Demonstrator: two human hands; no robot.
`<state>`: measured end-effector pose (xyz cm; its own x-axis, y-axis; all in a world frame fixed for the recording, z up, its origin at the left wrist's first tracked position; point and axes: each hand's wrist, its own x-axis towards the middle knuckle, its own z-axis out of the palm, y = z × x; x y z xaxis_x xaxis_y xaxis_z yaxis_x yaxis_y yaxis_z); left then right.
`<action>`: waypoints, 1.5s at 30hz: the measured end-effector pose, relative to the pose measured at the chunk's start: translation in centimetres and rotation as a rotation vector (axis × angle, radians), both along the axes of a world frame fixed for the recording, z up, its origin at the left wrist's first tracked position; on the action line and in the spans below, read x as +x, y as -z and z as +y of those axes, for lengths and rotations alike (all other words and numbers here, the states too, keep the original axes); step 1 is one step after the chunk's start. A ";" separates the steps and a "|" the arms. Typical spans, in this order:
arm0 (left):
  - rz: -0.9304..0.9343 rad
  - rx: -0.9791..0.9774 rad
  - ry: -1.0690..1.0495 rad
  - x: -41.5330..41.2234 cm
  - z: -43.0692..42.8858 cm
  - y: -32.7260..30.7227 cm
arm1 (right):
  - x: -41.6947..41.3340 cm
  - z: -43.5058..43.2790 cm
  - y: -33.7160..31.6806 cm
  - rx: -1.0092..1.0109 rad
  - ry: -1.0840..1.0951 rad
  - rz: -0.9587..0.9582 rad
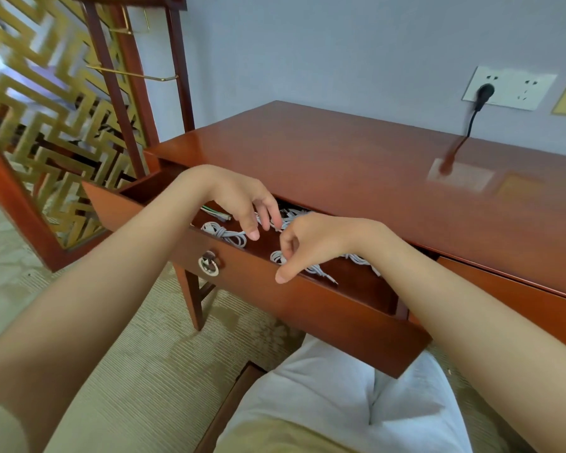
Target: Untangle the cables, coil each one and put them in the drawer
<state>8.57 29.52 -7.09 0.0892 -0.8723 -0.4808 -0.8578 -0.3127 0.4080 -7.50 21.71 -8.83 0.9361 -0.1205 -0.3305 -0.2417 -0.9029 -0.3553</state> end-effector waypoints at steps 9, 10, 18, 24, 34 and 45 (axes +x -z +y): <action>-0.176 -0.029 -0.015 0.2 -1.4 1.0 | -0.1 -2.4 0.3 -0.436 0.044 -0.210; -0.212 -0.032 -0.011 0.3 -1.9 1.3 | 0.0 -2.8 0.3 -0.450 0.063 -0.203; -0.222 -0.153 -0.026 0.9 -3.8 1.9 | 0.1 -5.2 0.7 -0.369 0.173 -0.188; -0.200 -0.270 -0.007 1.0 -4.9 1.8 | 0.7 -6.4 0.8 -0.404 0.167 -0.282; -0.149 -0.354 -0.043 1.6 -6.9 1.9 | 0.8 -8.5 1.5 -0.346 0.196 -0.401; -0.214 -0.058 0.025 1.8 -10.6 -0.5 | 0.4 -10.9 1.2 -0.184 0.178 -0.440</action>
<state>10.35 18.95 -6.56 0.1617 -0.9010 -0.4025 -0.9341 -0.2713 0.2321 -7.06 10.76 -9.98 0.9416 -0.3098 0.1319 -0.2607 -0.9187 -0.2966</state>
